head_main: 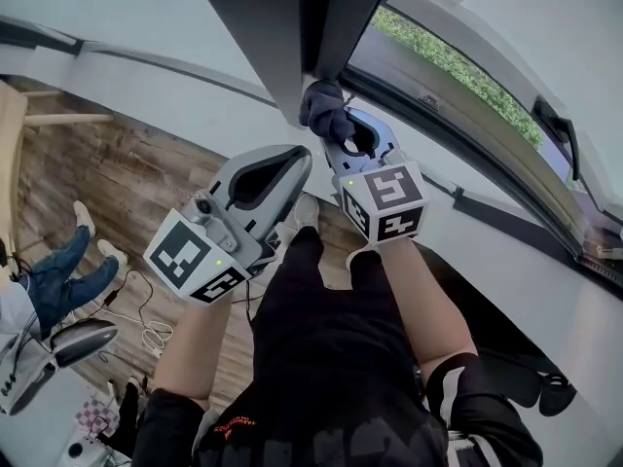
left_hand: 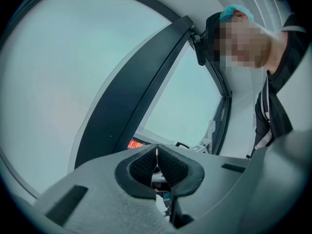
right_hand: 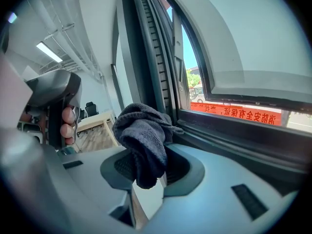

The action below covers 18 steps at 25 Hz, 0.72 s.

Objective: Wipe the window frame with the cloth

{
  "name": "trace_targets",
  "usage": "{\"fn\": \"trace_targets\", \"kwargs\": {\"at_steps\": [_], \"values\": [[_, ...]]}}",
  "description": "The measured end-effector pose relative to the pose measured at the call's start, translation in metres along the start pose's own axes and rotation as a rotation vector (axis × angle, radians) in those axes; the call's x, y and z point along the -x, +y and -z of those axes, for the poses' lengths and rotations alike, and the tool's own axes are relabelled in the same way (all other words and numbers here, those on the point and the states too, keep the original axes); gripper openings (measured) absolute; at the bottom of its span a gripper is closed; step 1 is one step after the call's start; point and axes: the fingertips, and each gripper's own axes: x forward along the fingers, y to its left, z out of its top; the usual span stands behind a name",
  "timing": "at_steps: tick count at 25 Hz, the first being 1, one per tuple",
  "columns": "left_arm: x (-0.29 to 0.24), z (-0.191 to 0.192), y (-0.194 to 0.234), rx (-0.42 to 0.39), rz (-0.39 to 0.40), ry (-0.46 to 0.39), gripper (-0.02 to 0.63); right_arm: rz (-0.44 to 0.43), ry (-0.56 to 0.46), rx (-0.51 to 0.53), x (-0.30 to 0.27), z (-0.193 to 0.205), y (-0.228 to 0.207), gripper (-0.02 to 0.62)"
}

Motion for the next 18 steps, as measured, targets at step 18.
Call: {"fn": "trace_targets", "kwargs": {"at_steps": [18], "values": [[-0.038, 0.009, -0.053, -0.029, 0.08, 0.05, 0.023, 0.089, -0.01, -0.04, 0.06, 0.015, -0.05, 0.104]]}}
